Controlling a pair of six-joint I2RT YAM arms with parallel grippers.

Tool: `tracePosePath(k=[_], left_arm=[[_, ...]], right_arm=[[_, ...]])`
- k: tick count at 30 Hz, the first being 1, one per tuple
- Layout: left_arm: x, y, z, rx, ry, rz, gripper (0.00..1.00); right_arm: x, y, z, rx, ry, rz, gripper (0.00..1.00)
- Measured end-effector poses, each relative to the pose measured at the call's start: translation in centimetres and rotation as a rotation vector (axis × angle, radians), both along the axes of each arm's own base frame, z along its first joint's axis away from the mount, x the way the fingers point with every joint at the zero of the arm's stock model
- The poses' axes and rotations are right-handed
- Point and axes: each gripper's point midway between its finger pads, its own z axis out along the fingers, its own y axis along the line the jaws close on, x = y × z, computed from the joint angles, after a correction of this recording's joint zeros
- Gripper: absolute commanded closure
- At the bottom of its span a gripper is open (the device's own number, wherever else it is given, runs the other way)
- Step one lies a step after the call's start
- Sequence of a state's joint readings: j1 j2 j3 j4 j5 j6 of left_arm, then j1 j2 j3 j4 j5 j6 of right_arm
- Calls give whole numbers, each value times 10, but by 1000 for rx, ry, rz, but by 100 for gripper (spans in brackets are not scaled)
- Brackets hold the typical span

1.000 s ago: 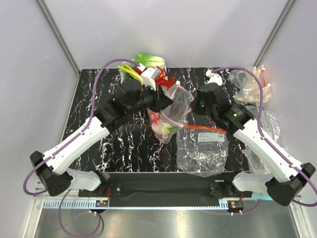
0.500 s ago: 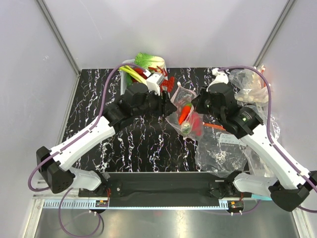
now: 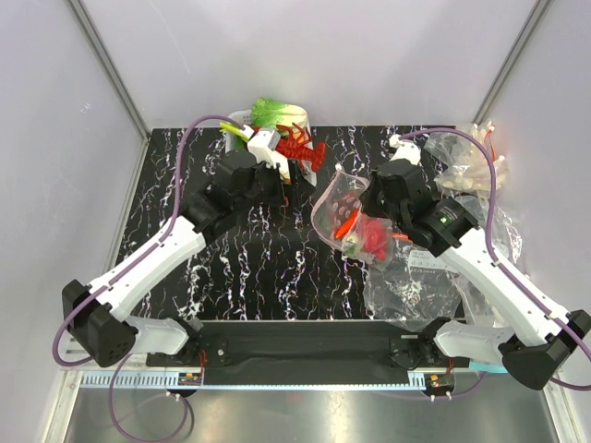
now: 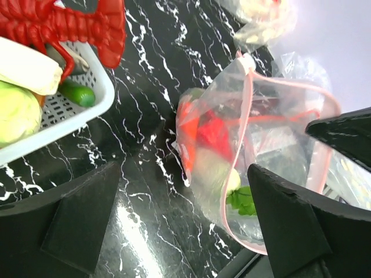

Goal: Place the food in the zip-top bag and seal the zipper
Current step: Adjust the zipper food storage bag at the center of the board, then pick up the fake vegetable from the bin.

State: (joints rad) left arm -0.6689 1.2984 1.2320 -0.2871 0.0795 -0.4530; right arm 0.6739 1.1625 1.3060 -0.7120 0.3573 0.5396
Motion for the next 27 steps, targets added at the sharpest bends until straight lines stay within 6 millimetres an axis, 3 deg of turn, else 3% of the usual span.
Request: tracePosePath(k=[4, 7, 14, 18, 21, 27], left_arm=[[10, 12, 3, 29, -30, 68, 1], [26, 32, 1, 59, -38, 151, 1], [102, 101, -12, 116, -2, 401, 1], [153, 140, -33, 152, 58, 516, 1], [174, 162, -55, 185, 113, 570, 2], [206, 168, -89, 238, 195, 585, 12]], right_arm=[[-1, -1, -2, -3, 3, -1, 100], [-4, -4, -3, -5, 3, -3, 100], [-11, -15, 1, -12, -9, -23, 100], [-14, -17, 3, -12, -10, -22, 100], [-14, -17, 3, -12, -10, -22, 100], [-14, -17, 3, -19, -12, -17, 100]])
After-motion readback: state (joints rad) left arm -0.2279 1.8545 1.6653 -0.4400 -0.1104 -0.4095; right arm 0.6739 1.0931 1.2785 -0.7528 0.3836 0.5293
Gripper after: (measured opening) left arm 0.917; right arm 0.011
